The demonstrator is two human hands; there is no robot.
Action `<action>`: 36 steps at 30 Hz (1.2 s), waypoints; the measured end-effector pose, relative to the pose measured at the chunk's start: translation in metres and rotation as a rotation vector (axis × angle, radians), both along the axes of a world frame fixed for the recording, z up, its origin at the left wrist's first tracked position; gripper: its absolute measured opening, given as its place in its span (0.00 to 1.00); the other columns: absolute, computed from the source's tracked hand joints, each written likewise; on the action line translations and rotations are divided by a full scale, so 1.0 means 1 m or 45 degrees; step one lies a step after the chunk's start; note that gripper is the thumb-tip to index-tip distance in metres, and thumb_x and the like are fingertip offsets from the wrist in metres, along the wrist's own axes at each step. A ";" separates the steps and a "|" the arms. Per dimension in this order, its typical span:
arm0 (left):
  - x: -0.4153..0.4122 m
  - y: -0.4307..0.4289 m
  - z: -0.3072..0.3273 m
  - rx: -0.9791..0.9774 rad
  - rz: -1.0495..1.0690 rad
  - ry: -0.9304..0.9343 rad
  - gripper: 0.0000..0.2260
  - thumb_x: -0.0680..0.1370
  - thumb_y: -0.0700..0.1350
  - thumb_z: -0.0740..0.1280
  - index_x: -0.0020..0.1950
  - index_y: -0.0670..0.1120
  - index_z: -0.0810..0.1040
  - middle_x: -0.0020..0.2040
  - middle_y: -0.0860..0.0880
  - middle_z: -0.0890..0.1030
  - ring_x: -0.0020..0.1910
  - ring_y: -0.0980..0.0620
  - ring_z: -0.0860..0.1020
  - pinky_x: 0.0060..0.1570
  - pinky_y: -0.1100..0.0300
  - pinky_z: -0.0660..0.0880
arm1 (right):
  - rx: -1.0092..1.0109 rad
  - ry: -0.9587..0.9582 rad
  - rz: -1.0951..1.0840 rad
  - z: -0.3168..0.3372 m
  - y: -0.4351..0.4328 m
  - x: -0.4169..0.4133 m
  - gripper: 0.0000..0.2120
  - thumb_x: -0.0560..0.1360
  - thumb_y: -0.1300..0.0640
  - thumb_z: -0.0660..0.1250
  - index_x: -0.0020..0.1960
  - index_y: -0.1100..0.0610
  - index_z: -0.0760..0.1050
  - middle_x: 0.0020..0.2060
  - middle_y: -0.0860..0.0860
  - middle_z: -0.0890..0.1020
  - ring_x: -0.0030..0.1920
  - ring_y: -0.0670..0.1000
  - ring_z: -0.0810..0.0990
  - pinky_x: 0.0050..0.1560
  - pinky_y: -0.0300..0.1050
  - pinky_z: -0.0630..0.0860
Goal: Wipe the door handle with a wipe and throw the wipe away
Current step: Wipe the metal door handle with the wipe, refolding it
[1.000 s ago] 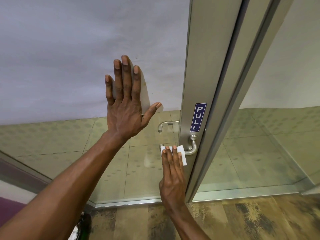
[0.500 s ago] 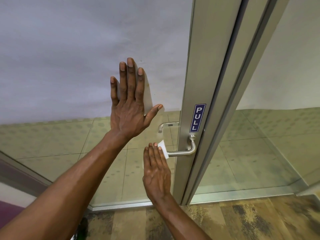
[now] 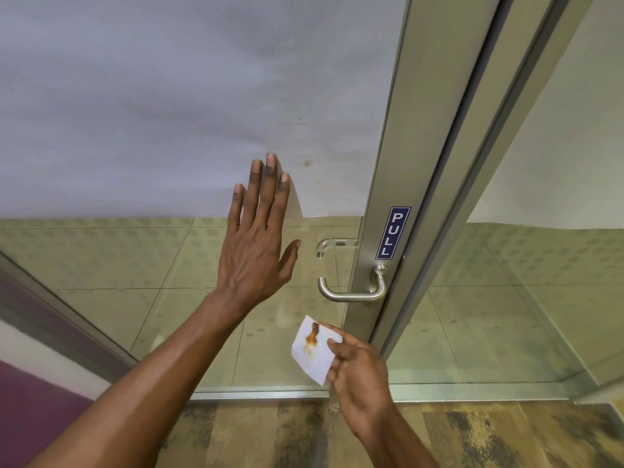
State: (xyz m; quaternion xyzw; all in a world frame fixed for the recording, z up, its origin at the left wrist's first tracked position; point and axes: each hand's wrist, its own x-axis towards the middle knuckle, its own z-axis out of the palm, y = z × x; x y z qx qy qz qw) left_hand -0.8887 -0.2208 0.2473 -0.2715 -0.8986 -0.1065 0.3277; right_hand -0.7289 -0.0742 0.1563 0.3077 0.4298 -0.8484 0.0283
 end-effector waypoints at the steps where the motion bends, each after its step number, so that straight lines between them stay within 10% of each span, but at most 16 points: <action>1: 0.009 0.000 -0.006 0.047 -0.018 -0.054 0.46 0.82 0.51 0.71 0.92 0.37 0.50 0.93 0.34 0.45 0.93 0.33 0.47 0.90 0.33 0.54 | -0.078 0.020 -0.013 0.002 0.007 0.003 0.15 0.82 0.71 0.62 0.59 0.63 0.86 0.56 0.62 0.89 0.59 0.65 0.88 0.70 0.66 0.78; 5: 0.056 0.010 -0.039 0.338 -0.091 -0.330 0.28 0.84 0.47 0.75 0.81 0.38 0.75 0.89 0.37 0.65 0.88 0.35 0.66 0.83 0.40 0.69 | -0.156 0.138 -0.036 0.011 0.032 0.016 0.14 0.82 0.70 0.62 0.63 0.66 0.83 0.59 0.63 0.88 0.58 0.63 0.89 0.66 0.62 0.81; 9: 0.092 0.023 -0.065 0.837 -0.124 -1.060 0.03 0.85 0.43 0.75 0.57 0.50 0.87 0.59 0.55 0.90 0.56 0.55 0.87 0.60 0.52 0.81 | -0.039 0.204 -0.075 0.020 0.043 0.019 0.13 0.83 0.70 0.62 0.64 0.66 0.82 0.58 0.64 0.88 0.59 0.64 0.88 0.67 0.64 0.80; 14: 0.111 0.039 -0.073 1.215 -0.265 -1.791 0.05 0.86 0.37 0.71 0.57 0.41 0.88 0.49 0.45 0.92 0.46 0.49 0.88 0.54 0.45 0.88 | 0.462 0.266 -0.118 0.027 0.053 0.026 0.13 0.85 0.67 0.64 0.58 0.59 0.86 0.52 0.56 0.91 0.55 0.59 0.90 0.57 0.53 0.86; 20: 0.117 0.049 -0.072 1.315 -0.230 -1.997 0.05 0.84 0.32 0.71 0.53 0.38 0.86 0.39 0.38 0.89 0.42 0.33 0.92 0.34 0.60 0.82 | 1.026 0.499 -0.032 0.020 0.069 0.037 0.20 0.83 0.69 0.66 0.53 0.48 0.89 0.52 0.45 0.91 0.55 0.46 0.88 0.52 0.32 0.80; 29: 0.116 0.051 -0.068 1.543 -0.208 -2.171 0.10 0.85 0.33 0.66 0.53 0.39 0.88 0.49 0.31 0.90 0.43 0.37 0.92 0.34 0.60 0.83 | 1.590 0.858 0.205 0.002 0.106 0.049 0.28 0.77 0.77 0.70 0.59 0.45 0.88 0.64 0.47 0.84 0.66 0.51 0.83 0.58 0.39 0.81; 36: 0.122 0.053 -0.061 1.517 -0.210 -2.243 0.17 0.80 0.52 0.79 0.57 0.38 0.88 0.50 0.36 0.92 0.45 0.38 0.93 0.36 0.60 0.84 | 1.641 0.891 0.281 -0.003 0.109 0.054 0.24 0.77 0.74 0.73 0.59 0.46 0.89 0.64 0.49 0.83 0.58 0.48 0.86 0.53 0.44 0.83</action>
